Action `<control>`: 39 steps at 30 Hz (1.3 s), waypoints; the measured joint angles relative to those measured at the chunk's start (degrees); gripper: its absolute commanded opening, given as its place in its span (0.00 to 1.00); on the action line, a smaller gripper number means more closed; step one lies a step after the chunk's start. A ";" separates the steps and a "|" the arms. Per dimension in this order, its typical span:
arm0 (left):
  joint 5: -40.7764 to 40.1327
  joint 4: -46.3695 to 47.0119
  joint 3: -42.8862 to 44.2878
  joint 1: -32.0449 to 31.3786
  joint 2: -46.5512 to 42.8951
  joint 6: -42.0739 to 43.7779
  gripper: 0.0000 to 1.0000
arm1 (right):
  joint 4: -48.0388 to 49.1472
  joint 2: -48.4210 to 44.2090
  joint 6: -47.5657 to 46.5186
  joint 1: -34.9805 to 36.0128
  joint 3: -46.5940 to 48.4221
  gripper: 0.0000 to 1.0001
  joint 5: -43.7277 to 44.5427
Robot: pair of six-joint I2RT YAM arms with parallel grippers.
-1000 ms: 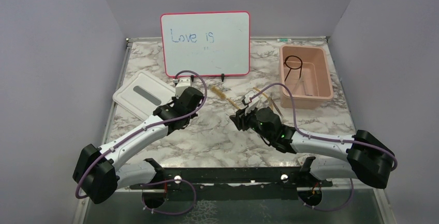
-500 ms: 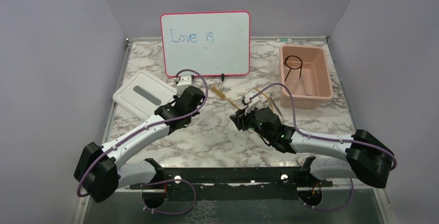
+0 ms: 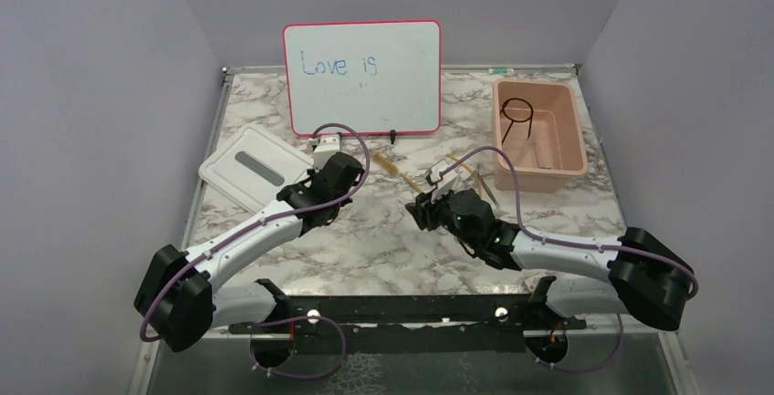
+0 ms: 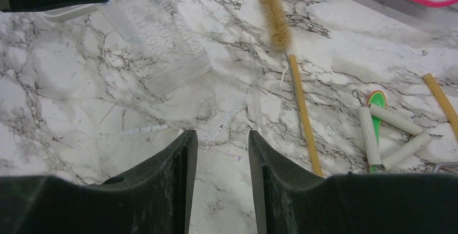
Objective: Organize the chemistry lab equipment
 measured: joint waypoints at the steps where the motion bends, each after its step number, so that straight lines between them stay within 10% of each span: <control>1: -0.04 0.00 -0.02 0.00 0.02 0.00 0.11 | 0.00 0.13 0.02 -0.02 0.00 0.44 0.02; 39: -0.42 0.46 -2.32 1.18 2.60 -1.42 0.28 | 0.00 0.70 0.02 -0.02 0.00 0.44 0.09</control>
